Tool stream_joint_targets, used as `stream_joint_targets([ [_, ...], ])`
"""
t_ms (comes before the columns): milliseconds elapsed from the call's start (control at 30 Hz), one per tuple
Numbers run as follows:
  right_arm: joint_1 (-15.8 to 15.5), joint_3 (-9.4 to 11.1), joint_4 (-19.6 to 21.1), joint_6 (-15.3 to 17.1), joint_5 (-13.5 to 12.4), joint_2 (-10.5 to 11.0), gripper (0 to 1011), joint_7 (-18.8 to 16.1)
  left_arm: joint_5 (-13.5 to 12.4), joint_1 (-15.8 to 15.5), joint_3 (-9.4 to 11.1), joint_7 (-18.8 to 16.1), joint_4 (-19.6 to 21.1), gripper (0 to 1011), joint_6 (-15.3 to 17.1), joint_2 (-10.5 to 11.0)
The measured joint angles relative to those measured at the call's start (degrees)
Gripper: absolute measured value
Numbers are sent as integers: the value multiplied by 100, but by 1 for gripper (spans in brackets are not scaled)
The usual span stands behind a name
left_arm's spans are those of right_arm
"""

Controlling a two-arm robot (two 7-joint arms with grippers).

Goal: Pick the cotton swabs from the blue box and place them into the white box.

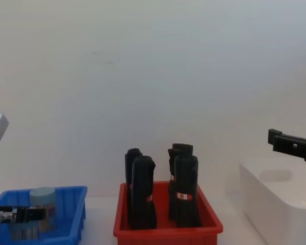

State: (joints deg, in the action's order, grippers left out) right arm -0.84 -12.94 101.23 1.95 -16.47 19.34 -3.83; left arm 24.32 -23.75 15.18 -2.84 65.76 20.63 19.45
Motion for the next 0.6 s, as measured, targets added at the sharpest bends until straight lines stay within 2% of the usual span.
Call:
stream_joint_targets([
  [133,0,0,0,0,0,0,1002,0,34,-22,-20,83,-86,945,-72,-10],
  [433,0,0,0,0,0,0,1002,0,125,-47,-57,210,-191,682,-189,-23],
  [600,0,0,0,0,0,0,1002,0,154,-45,-81,245,-176,668,-216,-22],
])
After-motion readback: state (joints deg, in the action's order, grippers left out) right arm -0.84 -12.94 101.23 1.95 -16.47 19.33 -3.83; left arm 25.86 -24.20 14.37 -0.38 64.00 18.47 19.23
